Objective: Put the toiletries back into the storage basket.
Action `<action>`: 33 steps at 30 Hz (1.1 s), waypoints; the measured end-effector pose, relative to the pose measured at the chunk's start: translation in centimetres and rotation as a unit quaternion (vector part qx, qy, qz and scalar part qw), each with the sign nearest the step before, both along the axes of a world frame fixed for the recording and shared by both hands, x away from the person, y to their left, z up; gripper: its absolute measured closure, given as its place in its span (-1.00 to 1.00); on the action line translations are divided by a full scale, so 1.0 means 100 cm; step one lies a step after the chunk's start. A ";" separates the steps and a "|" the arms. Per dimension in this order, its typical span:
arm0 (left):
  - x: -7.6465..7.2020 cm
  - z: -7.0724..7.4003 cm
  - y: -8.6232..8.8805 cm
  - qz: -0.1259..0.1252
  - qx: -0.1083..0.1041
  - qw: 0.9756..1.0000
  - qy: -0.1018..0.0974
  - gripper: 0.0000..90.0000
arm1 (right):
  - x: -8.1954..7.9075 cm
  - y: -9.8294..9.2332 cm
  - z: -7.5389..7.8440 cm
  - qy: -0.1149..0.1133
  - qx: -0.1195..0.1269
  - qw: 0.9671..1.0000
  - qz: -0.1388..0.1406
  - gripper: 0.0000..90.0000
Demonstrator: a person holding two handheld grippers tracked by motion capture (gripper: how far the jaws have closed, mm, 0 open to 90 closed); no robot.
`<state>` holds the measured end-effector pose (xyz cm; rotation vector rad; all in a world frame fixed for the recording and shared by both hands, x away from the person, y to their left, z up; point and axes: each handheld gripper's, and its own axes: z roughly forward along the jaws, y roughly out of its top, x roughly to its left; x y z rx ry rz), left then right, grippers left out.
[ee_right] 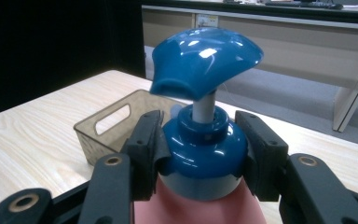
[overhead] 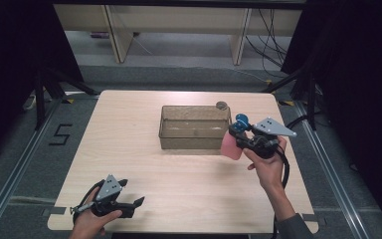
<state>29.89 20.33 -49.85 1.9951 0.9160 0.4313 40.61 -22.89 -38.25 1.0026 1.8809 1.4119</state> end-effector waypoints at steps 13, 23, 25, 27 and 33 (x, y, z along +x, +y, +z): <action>0.000 0.000 0.000 -0.001 0.001 1.000 0.001 -0.67 | 0.015 0.002 0.013 0.019 0.011 1.000 -0.011 0.20; 0.000 0.001 0.000 -0.003 0.000 1.000 -0.001 -0.67 | 0.026 0.004 0.013 0.015 0.004 1.000 -0.019 0.20; 0.000 0.001 -0.001 -0.003 -0.002 1.000 0.000 -0.67 | 0.029 0.004 0.013 0.010 -0.001 1.000 -0.018 0.20; 0.000 0.001 -0.001 -0.002 0.002 1.000 -0.001 -0.67 | 0.030 0.006 0.015 0.017 0.001 1.000 -0.019 0.20; 0.000 0.000 -0.001 -0.004 -0.001 1.000 0.000 -0.67 | 0.038 0.008 0.019 0.001 0.002 1.000 -0.017 0.20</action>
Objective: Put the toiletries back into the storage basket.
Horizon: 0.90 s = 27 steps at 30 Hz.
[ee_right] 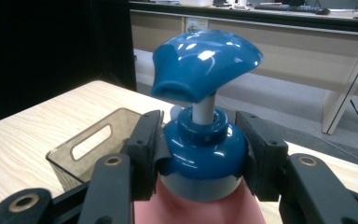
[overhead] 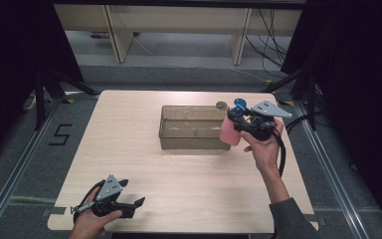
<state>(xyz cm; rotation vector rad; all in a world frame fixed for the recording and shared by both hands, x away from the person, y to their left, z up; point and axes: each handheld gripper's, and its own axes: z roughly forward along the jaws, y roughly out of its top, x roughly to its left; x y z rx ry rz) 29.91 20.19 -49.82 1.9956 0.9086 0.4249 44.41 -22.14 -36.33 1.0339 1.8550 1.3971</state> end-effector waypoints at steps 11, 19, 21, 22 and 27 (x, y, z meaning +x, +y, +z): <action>0.000 -0.001 -0.001 -0.001 0.002 1.000 -0.001 -0.67 | 0.021 0.007 0.001 0.001 0.004 1.000 -0.003 0.20; 0.000 0.000 0.002 -0.007 0.014 1.000 0.002 -0.67 | 0.034 0.014 -0.003 0.006 0.011 1.000 0.004 0.20; 0.000 0.001 0.002 -0.009 0.015 1.000 0.002 -0.67 | 0.037 0.015 -0.004 0.000 0.000 1.000 0.003 0.20; 0.000 0.000 0.001 -0.003 0.005 1.000 0.002 -0.67 | 0.037 0.018 -0.005 0.007 0.014 1.000 0.001 0.20; 0.000 0.000 0.000 -0.003 -0.002 1.000 0.001 -0.67 | 0.042 0.019 -0.009 0.012 0.010 1.000 0.003 0.20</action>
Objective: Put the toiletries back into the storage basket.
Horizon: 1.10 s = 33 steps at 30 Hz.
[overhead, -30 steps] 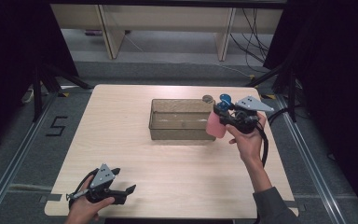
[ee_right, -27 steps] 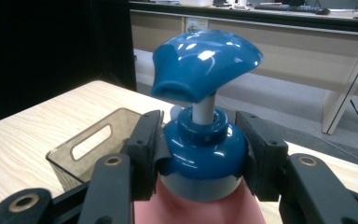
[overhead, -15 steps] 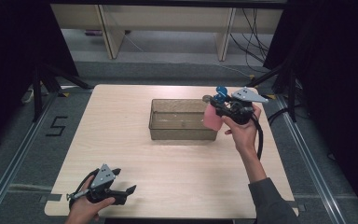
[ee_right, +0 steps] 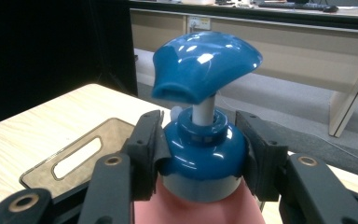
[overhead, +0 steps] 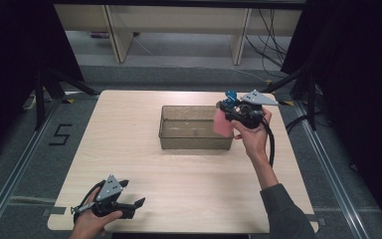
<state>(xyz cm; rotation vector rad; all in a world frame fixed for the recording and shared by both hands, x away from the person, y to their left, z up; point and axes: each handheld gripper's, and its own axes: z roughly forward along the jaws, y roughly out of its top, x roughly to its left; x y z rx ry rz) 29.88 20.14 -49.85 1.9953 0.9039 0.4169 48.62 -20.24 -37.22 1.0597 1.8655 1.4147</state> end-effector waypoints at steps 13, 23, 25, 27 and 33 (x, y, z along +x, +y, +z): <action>0.000 0.001 0.002 -0.005 0.014 1.000 0.002 -0.67 | 0.013 0.005 -0.003 -0.010 -0.008 1.000 0.008 0.20; 0.000 0.000 0.001 0.001 0.000 1.000 0.001 -0.67 | 0.017 0.011 -0.009 0.000 -0.001 1.000 0.009 0.20; 0.000 0.001 0.002 -0.006 0.011 1.000 0.002 -0.67 | 0.018 0.012 -0.011 0.003 -0.001 1.000 0.009 0.20; 0.000 0.001 0.003 -0.005 0.009 1.000 0.001 -0.67 | 0.019 0.014 -0.013 0.002 -0.001 1.000 0.004 0.20; 0.000 0.001 0.002 0.000 -0.001 1.000 0.000 -0.67 | 0.023 0.014 -0.019 0.011 0.001 1.000 0.012 0.20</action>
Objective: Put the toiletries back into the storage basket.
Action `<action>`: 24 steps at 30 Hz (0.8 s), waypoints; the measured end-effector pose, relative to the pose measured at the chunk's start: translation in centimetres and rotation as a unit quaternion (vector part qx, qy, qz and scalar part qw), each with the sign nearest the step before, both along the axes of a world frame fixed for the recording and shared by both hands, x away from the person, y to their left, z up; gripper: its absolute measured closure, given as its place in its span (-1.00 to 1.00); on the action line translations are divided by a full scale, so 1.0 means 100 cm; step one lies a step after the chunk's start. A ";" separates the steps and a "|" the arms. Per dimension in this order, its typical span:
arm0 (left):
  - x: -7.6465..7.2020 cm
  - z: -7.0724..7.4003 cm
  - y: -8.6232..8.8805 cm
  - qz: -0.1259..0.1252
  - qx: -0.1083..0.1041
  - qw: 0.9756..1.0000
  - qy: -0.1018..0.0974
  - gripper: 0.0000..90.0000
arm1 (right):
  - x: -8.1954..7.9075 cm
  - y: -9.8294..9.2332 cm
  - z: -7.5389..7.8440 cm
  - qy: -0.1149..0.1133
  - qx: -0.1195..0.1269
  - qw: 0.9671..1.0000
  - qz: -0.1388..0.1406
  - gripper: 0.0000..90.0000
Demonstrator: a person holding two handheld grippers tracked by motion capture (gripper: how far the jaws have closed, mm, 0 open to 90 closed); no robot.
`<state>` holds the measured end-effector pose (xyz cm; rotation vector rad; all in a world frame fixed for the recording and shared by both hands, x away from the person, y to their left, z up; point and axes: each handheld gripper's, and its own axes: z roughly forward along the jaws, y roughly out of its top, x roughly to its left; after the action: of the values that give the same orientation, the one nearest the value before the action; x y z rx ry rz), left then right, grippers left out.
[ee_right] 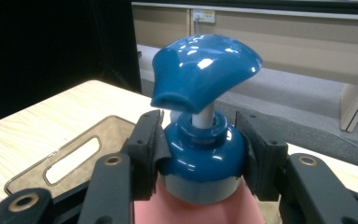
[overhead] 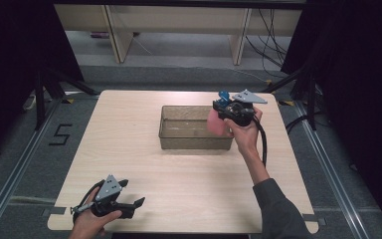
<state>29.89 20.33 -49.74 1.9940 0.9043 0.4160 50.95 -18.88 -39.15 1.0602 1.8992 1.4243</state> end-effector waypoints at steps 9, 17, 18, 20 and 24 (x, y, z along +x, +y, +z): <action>-0.001 0.001 0.000 0.001 -0.003 1.000 -0.001 -0.67 | 0.003 -0.002 -0.008 0.006 -0.002 1.000 -0.013 0.20; -0.001 0.002 0.000 0.002 -0.002 1.000 -0.002 -0.67 | 0.004 -0.001 -0.017 0.017 0.002 1.000 -0.016 0.20; -0.001 0.002 0.000 0.001 -0.004 1.000 -0.002 -0.67 | 0.005 -0.002 -0.018 0.014 -0.006 1.000 -0.013 0.20; -0.001 0.002 0.001 0.000 -0.002 1.000 -0.003 -0.67 | 0.005 -0.001 -0.020 0.018 -0.003 1.000 -0.019 0.20; -0.001 0.002 0.001 0.001 -0.005 1.000 -0.003 -0.67 | 0.007 -0.004 -0.023 0.000 -0.018 1.000 -0.017 0.20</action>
<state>29.82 20.47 -49.50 1.9817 0.9015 0.4179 51.66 -19.24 -41.48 1.0704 1.8908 1.3650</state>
